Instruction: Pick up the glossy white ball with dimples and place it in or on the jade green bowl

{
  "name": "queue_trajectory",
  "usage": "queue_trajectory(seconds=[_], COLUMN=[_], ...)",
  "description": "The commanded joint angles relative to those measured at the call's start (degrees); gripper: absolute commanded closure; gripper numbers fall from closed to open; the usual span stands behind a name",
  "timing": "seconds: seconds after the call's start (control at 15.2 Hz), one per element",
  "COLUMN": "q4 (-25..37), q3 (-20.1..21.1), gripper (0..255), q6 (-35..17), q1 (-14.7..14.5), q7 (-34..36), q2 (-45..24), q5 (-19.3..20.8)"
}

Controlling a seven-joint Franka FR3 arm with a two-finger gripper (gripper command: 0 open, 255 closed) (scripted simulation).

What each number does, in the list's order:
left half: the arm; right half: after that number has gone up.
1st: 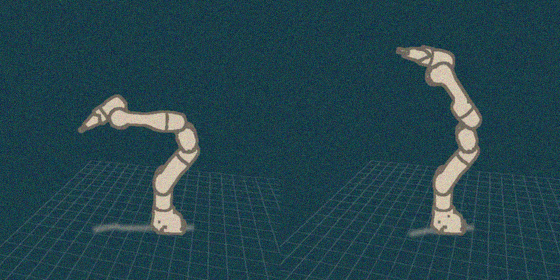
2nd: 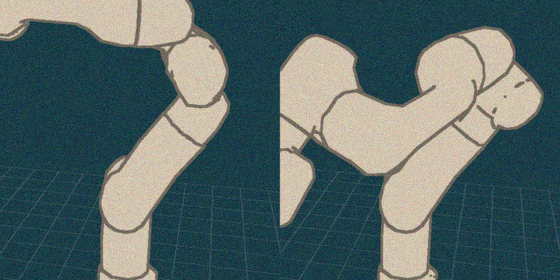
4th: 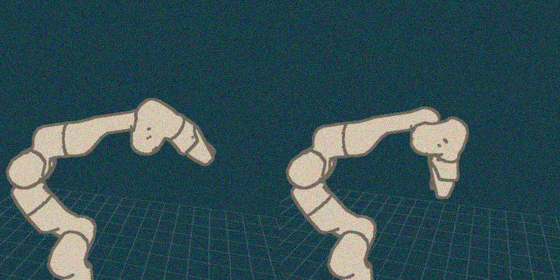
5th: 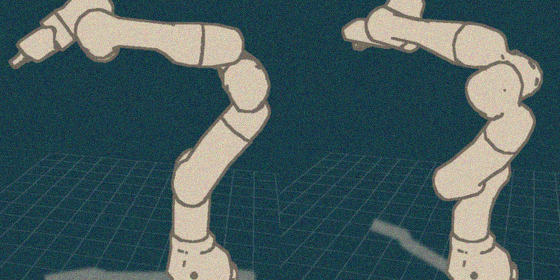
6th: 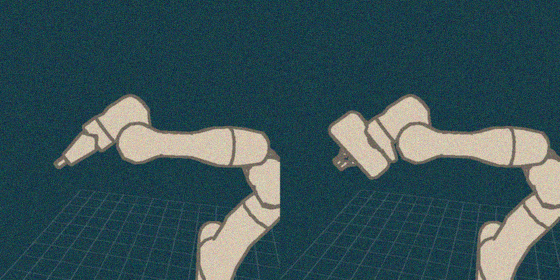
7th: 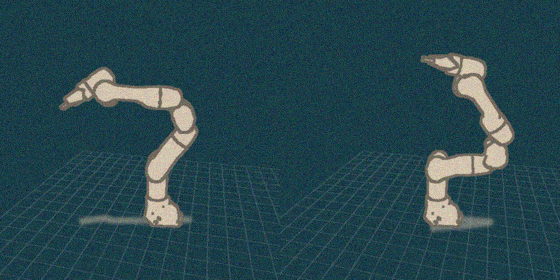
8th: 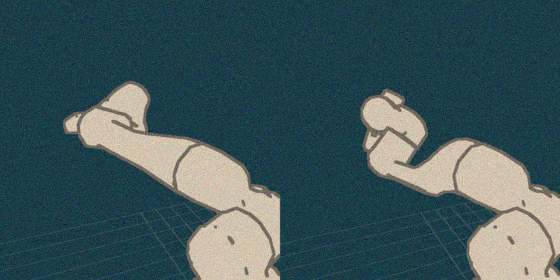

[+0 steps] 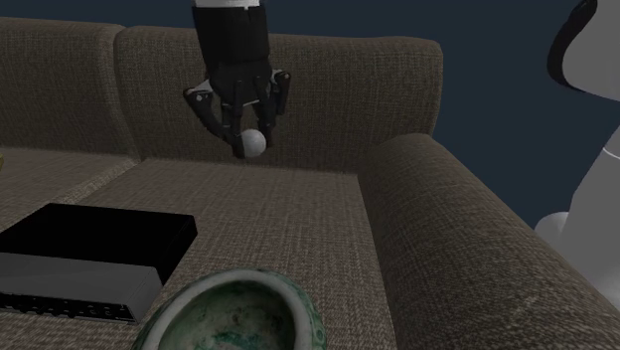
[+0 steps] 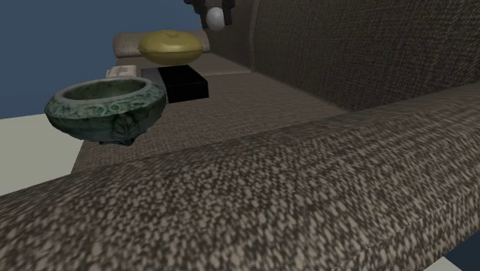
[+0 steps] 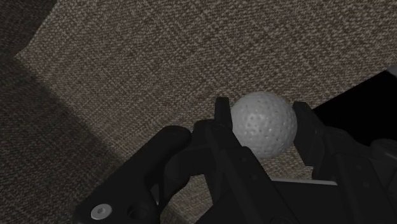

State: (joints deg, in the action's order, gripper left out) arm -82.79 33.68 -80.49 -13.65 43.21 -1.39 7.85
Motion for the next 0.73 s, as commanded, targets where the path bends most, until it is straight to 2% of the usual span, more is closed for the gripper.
queue_trajectory(seconds=[0.0, 0.66], q4=[-1.0, 1.6], q3=[1.3, 8.7], gripper=[255, 255], q6=[0.0, 2.7], q1=[-1.3, -9.0], q7=[2.8, 17.6], q2=[0.8, -1.4], q5=[-0.6, -0.2])
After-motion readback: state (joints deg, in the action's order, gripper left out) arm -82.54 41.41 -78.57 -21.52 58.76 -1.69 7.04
